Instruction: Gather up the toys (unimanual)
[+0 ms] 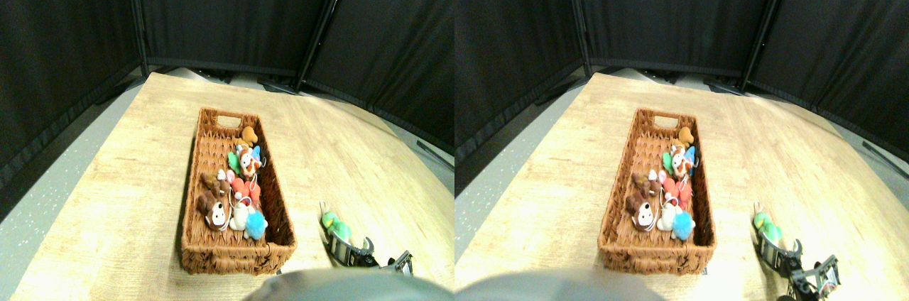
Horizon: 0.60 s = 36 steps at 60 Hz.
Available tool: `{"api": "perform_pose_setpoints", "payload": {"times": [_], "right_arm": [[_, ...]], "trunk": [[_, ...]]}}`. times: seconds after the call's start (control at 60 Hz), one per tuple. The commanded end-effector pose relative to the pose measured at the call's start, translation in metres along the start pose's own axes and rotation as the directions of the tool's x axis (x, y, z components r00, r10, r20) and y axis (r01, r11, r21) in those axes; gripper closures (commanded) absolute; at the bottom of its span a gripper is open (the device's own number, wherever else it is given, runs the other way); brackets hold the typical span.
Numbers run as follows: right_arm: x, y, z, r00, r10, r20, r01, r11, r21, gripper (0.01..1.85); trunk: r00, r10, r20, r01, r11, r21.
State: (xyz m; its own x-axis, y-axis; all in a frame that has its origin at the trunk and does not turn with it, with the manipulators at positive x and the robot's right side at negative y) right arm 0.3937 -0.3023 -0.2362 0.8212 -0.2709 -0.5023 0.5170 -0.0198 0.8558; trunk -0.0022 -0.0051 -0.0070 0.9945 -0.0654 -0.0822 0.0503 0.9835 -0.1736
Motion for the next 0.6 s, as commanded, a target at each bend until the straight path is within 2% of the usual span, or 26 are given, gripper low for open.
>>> {"api": "perform_pose_setpoints", "payload": {"times": [0.017,0.15,0.183,0.4,0.483,0.533,0.6], "right_arm": [[0.006,0.001,-0.001,0.999,0.022,0.027,-0.022,1.0,-0.007,1.17],[0.01,0.001,-0.004,0.999,0.02,0.039,-0.02,1.0,0.015,1.23],[0.011,0.001,-0.004,0.999,0.025,0.039,-0.025,1.0,-0.017,1.24],[0.018,0.007,-0.009,0.999,0.031,0.022,-0.029,0.998,-0.052,1.19],[0.019,0.01,-0.011,0.998,0.043,0.044,-0.04,0.997,-0.071,1.36],[0.017,0.012,-0.014,0.992,0.08,0.096,-0.065,0.986,-0.152,1.75],[0.018,0.015,-0.014,0.985,0.08,0.151,-0.042,0.969,-0.242,1.68]], "trunk": [[1.0,-0.001,-0.003,0.0,0.9996,-0.029],[1.0,0.004,-0.001,-0.004,0.9994,-0.034],[1.0,0.005,0.0,-0.005,0.9993,-0.037],[1.0,0.008,0.0,-0.008,0.999,-0.044],[1.0,0.008,0.0,-0.008,0.9989,-0.045],[1.0,0.007,0.002,-0.007,0.9989,-0.045],[1.0,0.008,0.001,-0.008,0.9989,-0.046]]}}
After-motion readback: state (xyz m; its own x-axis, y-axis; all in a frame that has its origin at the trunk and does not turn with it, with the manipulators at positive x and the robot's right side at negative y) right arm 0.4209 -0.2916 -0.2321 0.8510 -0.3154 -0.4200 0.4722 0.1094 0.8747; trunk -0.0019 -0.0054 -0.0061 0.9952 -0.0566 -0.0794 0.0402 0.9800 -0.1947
